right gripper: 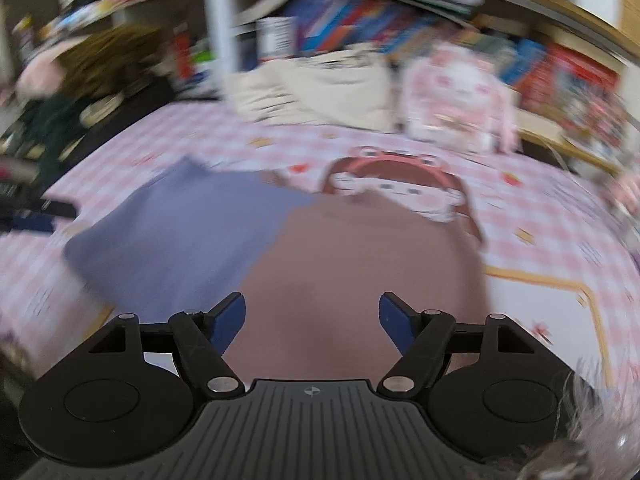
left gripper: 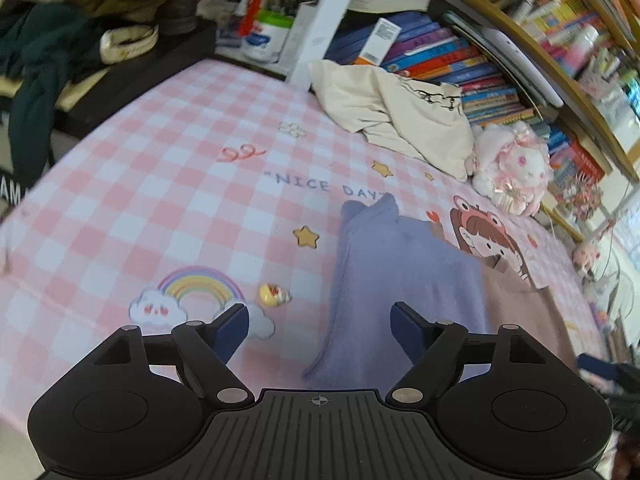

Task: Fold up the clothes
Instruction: 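Open both tools and move the left tool to the lavender side edge, then grasp the lavender side edge of the folded sweater with the left tool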

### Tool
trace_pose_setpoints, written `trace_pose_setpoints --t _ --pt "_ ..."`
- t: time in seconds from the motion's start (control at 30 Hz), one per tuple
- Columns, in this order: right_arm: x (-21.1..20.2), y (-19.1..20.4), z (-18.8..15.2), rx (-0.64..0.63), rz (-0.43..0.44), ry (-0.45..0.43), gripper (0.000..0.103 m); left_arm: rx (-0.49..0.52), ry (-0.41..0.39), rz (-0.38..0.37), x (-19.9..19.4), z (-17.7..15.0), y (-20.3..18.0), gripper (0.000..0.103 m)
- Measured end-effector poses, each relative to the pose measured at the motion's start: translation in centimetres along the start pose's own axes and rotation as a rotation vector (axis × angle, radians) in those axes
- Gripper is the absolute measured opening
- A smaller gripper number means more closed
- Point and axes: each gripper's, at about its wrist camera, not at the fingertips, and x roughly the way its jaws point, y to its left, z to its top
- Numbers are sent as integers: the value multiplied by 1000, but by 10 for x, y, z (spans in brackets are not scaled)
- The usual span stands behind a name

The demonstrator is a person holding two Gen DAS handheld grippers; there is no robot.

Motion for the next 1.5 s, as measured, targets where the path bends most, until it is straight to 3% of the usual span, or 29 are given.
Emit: trace_pose_setpoints --t 0.27,0.57,0.8,0.87,0.93,1.03,1.13,1.37,1.5 --pt "24 63 11 -208 160 61 72 -101 15 16 -13 -21 25 80" --pt "47 120 18 -380 293 96 73 -346 93 -89 -16 -52 55 80" --pt "66 153 16 -542 289 85 72 -492 129 -219 1 -62 53 80" --pt "72 156 15 -559 284 79 72 -501 131 -226 8 -60 47 80" --pt "77 158 15 -566 282 75 67 -488 134 -222 14 -57 40 80" --pt "83 160 15 -587 259 69 39 -485 136 -221 22 -53 32 82" --pt "81 153 21 -540 293 66 16 -524 127 -233 27 -51 32 82" --pt "70 120 47 -249 359 58 10 -527 76 -276 38 -40 17 82" --pt "67 110 49 -189 380 51 10 -574 66 -319 49 -36 13 82"
